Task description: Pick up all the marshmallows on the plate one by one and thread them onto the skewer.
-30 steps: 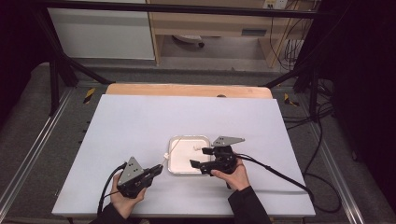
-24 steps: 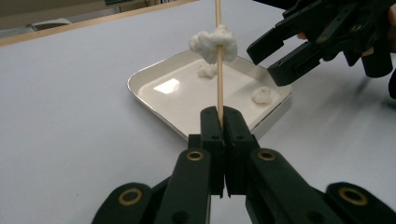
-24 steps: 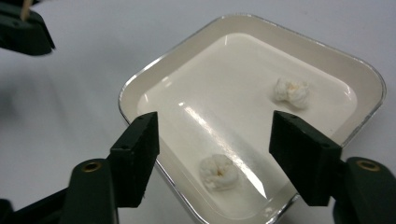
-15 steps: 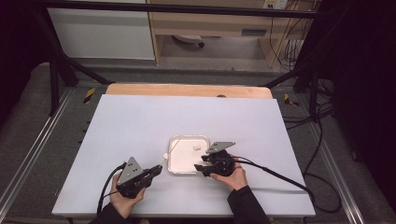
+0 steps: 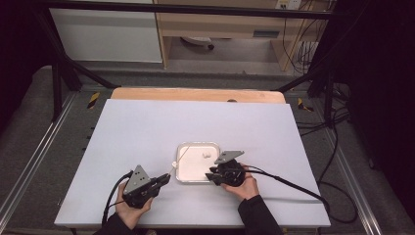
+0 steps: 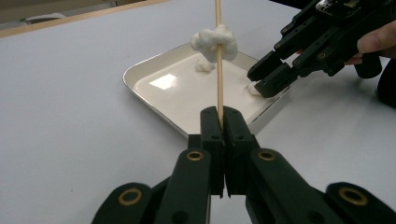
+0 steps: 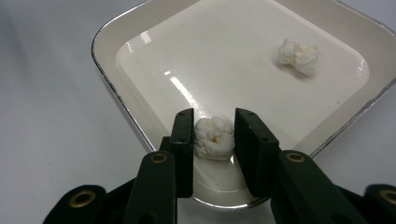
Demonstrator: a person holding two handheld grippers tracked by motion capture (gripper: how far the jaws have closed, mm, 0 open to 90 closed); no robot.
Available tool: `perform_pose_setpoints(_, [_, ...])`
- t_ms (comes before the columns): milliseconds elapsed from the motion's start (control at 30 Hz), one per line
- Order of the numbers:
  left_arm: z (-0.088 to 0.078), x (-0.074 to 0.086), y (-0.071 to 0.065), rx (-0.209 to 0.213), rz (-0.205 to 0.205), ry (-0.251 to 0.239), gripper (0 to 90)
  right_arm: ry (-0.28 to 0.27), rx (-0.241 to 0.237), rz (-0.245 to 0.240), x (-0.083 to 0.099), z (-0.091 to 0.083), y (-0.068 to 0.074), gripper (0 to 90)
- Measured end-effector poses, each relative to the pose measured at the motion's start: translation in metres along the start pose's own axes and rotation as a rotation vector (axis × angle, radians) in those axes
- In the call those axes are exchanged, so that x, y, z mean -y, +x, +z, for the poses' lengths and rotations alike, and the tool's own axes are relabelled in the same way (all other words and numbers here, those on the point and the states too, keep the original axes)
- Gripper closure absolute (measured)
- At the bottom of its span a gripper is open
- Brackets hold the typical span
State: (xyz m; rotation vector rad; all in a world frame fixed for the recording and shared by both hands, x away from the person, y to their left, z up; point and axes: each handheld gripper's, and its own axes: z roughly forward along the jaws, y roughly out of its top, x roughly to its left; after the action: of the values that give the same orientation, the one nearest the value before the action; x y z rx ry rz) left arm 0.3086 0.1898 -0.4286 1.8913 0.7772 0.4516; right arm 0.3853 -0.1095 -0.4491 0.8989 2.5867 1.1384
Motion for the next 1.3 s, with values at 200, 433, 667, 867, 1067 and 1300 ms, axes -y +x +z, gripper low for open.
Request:
perform_pose_setpoints(200, [0.0, 0.0, 0.0, 0.0, 0.0, -0.004, 88.2, -0.051, -0.026, 0.026, -0.004, -0.009, -0.001, 70.8])
perform_pose_setpoints(433, [-0.001, 0.0, -0.001, 0.001, 0.0, -0.003, 88.2, -0.157, -0.085, 0.067, -0.014, -0.033, -0.002, 71.2])
perform_pose_setpoints(667, [0.0, 0.0, -0.002, 0.008, 0.004, -0.004, 88.2, -0.281, -0.157, 0.122, -0.024, -0.057, -0.005, 71.4])
perform_pose_setpoints(867, [0.0, 0.0, -0.002, 0.013, 0.006, -0.006, 88.3, -0.351, -0.207, 0.162, -0.03, -0.066, -0.007, 71.5])
perform_pose_setpoints(1067, [-0.001, 0.0, -0.003, 0.018, 0.01, -0.01, 88.2, -0.424, -0.244, 0.202, -0.037, -0.075, -0.012, 71.6])
perform_pose_setpoints(1300, [0.0, -0.001, -0.004, 0.027, 0.015, -0.015, 88.3, -0.474, -0.277, 0.229, -0.05, -0.079, -0.014, 71.5])
